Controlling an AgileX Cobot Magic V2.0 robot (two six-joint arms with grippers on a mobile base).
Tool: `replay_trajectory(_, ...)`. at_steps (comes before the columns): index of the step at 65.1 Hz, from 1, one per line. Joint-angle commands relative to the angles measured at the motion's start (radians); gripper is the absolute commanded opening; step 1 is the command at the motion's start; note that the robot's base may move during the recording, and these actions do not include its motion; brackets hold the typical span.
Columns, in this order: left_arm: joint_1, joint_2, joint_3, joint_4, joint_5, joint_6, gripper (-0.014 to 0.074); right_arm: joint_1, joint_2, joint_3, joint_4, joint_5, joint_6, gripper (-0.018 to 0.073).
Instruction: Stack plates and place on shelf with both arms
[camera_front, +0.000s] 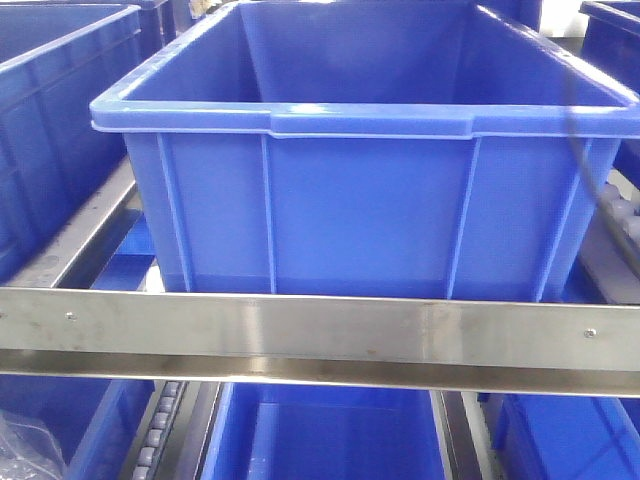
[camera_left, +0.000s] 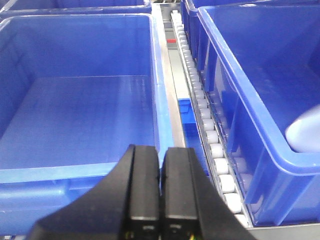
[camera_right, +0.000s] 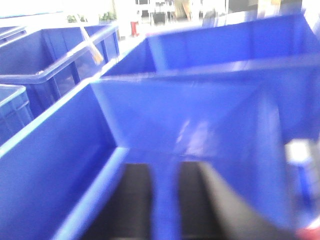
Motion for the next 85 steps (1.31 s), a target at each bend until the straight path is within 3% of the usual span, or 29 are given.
replay_trajectory(1, 0.0, 0.005, -0.03, -0.001, -0.077, -0.007, 0.0082, -0.022, -0.119, 0.037, -0.013, -0.041, -0.067, 0.0099)
replay_trajectory(7, 0.0, 0.005, -0.03, -0.001, -0.077, -0.007, 0.0082, -0.067, -0.215, 0.136, -0.013, 0.006, -0.097, 0.0046)
replay_trajectory(16, 0.0, 0.005, -0.03, -0.001, -0.077, -0.007, 0.0082, -0.18, -0.393, 0.264, -0.013, 0.078, -0.099, 0.0048)
replay_trajectory(29, 0.0, 0.005, -0.03, -0.001, -0.077, -0.007, 0.0082, -0.305, -0.65, 0.372, -0.042, 0.33, -0.099, 0.0048)
replay_trajectory(37, 0.0, 0.005, -0.03, -0.001, -0.077, -0.007, 0.0082, -0.309, -0.797, 0.404, -0.033, 0.455, -0.093, 0.0048)
replay_trajectory(51, 0.0, 0.005, -0.03, -0.001, -0.077, -0.007, 0.0082, -0.309, -1.033, 0.472, 0.098, 0.452, -0.043, 0.0048)
replay_trajectory(72, 0.0, 0.005, -0.03, -0.001, -0.077, -0.007, 0.0082, -0.309, -1.305, 0.558, 0.098, 0.655, -0.045, 0.0048)
replay_trajectory(85, 0.0, 0.005, -0.03, -0.001, -0.077, -0.007, 0.0082, -0.309, -1.318, 0.558, 0.099, 0.667, -0.045, 0.0048)
